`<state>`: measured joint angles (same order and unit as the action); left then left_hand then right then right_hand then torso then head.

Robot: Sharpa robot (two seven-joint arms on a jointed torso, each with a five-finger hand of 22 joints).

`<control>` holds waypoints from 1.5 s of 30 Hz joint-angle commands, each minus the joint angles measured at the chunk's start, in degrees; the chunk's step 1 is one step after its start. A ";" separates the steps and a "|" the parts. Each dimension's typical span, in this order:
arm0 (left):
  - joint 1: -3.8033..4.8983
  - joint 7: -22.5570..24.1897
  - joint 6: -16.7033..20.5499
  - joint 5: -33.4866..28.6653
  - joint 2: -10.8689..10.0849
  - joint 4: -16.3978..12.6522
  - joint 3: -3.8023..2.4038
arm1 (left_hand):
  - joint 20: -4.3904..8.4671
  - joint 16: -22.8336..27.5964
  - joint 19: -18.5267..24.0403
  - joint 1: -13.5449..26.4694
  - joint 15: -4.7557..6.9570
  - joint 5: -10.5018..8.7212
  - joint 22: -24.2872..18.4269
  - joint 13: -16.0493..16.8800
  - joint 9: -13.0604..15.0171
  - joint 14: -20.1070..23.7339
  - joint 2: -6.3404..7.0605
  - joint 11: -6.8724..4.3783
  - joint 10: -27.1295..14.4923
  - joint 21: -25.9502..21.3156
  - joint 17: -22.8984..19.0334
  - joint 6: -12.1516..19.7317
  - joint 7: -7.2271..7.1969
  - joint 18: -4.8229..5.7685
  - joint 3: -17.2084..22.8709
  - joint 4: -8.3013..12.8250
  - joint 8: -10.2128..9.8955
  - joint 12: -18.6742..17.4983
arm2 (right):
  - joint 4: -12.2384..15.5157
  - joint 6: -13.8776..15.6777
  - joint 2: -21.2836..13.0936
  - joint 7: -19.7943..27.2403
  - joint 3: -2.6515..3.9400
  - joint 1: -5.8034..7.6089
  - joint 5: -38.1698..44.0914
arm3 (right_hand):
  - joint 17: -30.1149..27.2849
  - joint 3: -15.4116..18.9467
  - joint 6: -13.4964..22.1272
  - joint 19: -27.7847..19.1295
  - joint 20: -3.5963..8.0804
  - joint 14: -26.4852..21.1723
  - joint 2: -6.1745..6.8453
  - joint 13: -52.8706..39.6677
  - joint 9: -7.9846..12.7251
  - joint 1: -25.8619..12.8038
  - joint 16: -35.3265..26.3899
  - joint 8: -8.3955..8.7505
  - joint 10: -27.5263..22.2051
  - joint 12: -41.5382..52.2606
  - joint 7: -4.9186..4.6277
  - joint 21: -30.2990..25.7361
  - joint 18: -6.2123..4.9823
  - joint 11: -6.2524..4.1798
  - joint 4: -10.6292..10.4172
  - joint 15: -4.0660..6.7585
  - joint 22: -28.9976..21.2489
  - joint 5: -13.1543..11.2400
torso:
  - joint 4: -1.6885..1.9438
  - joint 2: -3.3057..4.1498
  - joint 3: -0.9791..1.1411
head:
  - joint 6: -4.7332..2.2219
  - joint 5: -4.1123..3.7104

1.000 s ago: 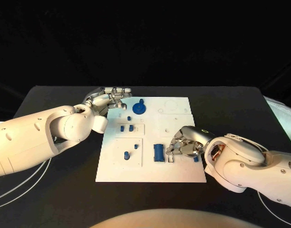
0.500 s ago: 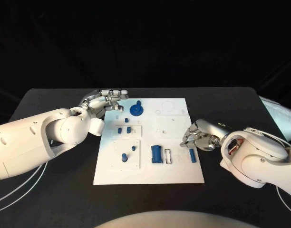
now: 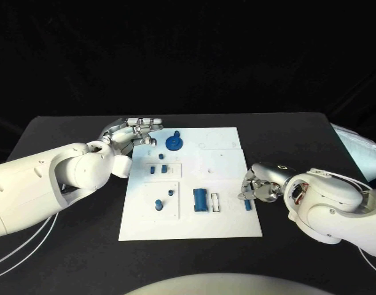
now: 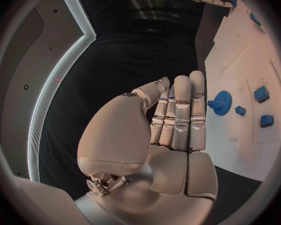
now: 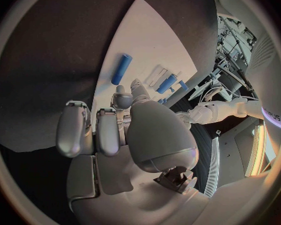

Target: Assemble the parts on the task board

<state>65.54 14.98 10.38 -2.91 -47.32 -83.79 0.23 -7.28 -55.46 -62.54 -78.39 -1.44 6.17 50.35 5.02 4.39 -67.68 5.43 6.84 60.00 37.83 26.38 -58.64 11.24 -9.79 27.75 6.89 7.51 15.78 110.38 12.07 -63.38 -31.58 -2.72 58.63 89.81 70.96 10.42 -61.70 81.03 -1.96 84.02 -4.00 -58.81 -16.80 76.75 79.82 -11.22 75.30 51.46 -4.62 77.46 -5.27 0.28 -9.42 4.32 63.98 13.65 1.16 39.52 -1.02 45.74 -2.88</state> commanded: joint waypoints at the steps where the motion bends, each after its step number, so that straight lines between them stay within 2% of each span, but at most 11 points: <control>1: -0.04 0.33 -1.03 0.18 -0.02 -0.06 -0.03 | 0.15 0.26 -0.08 0.00 -0.11 0.24 -0.07 -0.06 -0.06 0.45 -0.49 0.06 -0.51 -0.32 -0.09 0.47 -0.04 -0.72 -0.39 -0.07 0.32 0.26 | -0.21 -2.79 0.05 -1.76 -0.02 -0.21 5.01 | -0.11 0.07 -0.78 -0.18 -0.25 2.74 -0.17 0.11 -0.12 -0.92 -0.43 0.35 -0.08 -0.46 0.06 -0.08 0.40 -0.30 -0.60 -0.29 -0.05 -0.09 | 0.00 0.01 0.03 | 0.01 -0.04; 6: -0.07 0.33 -1.05 0.18 -0.08 -0.02 -0.03 | 0.15 0.26 -0.08 0.00 -0.11 0.24 -0.07 -0.06 -0.06 0.45 -0.49 0.06 -0.51 -0.32 -0.09 0.47 -0.04 -0.72 -0.39 -0.07 0.32 0.26 | -0.21 -1.83 -0.02 -2.07 -0.02 -0.28 7.52 | -0.05 0.42 -1.17 -0.14 -0.19 2.76 0.18 -0.05 -0.26 -1.66 -0.44 0.35 0.13 -0.36 0.17 -0.06 0.41 -0.39 -1.36 -0.22 0.02 0.13 | -0.10 0.05 0.10 | 0.11 0.12; 20: -0.30 0.30 -1.15 0.18 -0.05 0.11 -0.03 | 0.15 0.26 -0.08 0.00 -0.11 0.24 -0.07 -0.06 -0.06 0.45 -0.49 0.06 -0.51 -0.32 -0.09 0.47 -0.04 -0.72 -0.39 -0.07 0.32 0.26 | 0.13 0.61 -0.18 -2.00 -0.02 -0.34 8.66 | -0.08 0.87 -1.33 -0.11 -0.11 2.76 0.92 -0.19 -0.40 -2.26 -0.49 0.44 0.29 -0.32 0.22 -0.04 0.42 -0.43 -2.10 -0.17 0.09 0.01 | -0.06 -0.01 0.07 | 0.13 -0.10; 26: -0.36 0.28 -1.18 0.18 -0.05 0.11 -0.03 | 0.15 0.26 -0.08 0.00 -0.11 0.24 -0.07 -0.06 -0.06 0.45 -0.49 0.06 -0.51 -0.32 -0.09 0.47 -0.04 -0.72 -0.39 -0.07 0.32 0.26 | 0.57 1.41 -0.65 -2.03 -0.01 -0.35 9.01 | -0.07 1.38 -1.46 -0.04 -0.08 2.77 1.44 -0.32 -0.60 -3.36 -0.55 0.58 0.42 -0.34 0.26 0.02 0.46 -0.44 -3.56 -0.16 0.27 -0.18 | -0.05 0.01 0.07 | 0.14 -0.20; 29: -0.37 0.27 -1.20 0.18 -0.07 0.12 -0.03 | 0.15 0.26 -0.08 0.00 -0.11 0.24 -0.07 -0.06 -0.06 0.45 -0.49 0.06 -0.51 -0.32 -0.09 0.47 -0.04 -0.72 -0.39 -0.07 0.32 0.26 | 1.07 1.96 -1.12 -2.08 -0.01 -0.35 9.19 | 0.01 2.39 -1.60 0.00 -0.03 2.80 2.02 -0.54 -0.84 -4.58 -0.55 0.67 0.60 -0.24 0.34 0.03 0.45 -0.49 -5.21 -0.15 0.33 2.10 | -0.04 0.00 0.06 | 0.12 -0.24; 32: -0.39 0.25 -1.20 0.18 -0.10 0.12 -0.03 | 0.15 0.26 -0.08 0.00 -0.11 0.24 -0.07 -0.06 -0.06 0.45 -0.49 0.06 -0.51 -0.32 -0.09 0.47 -0.04 -0.72 -0.39 -0.07 0.32 0.26 | 1.71 2.59 -1.75 -2.14 -0.01 -0.36 9.31 | 0.08 2.88 -1.64 0.01 -0.04 2.82 2.26 -0.74 -0.95 -4.94 -0.53 0.72 0.70 -0.08 0.36 0.03 0.47 -0.49 -5.85 -0.11 0.33 2.69 | -0.05 0.00 0.08 | 0.14 -0.28; 45: -0.40 0.21 -1.16 0.18 -0.18 0.04 -0.03 | 0.15 0.26 -0.08 0.00 -0.11 0.24 -0.07 -0.06 -0.06 0.45 -0.49 0.06 -0.51 -0.32 -0.09 0.47 -0.04 -0.72 -0.39 -0.07 0.32 0.26 | 2.88 0.59 -3.30 -2.43 -0.08 -0.46 8.34 | 0.37 3.46 -1.69 0.15 -0.05 2.89 2.26 -1.32 -1.15 -5.46 -0.40 0.78 1.00 0.52 0.39 0.19 0.53 -0.51 -6.82 -0.10 0.67 3.00 | -0.05 -0.01 0.02 | 0.17 -0.58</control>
<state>65.15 14.92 10.27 -2.90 -47.53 -83.64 0.24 -7.28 -55.46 -62.54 -78.39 -1.45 6.17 50.36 5.03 4.40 -67.70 5.43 6.84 60.00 37.83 26.34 -58.64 11.24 -9.79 27.75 6.88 7.51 15.77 113.14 13.74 -66.65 -33.44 -2.79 58.26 97.93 71.28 13.90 -62.89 81.03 -1.96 84.02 -1.65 -60.08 -17.89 71.93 79.59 -10.78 75.93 51.69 -4.24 77.45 -5.27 -0.34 -15.90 4.32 64.61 16.42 1.10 39.50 -0.99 45.86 -3.43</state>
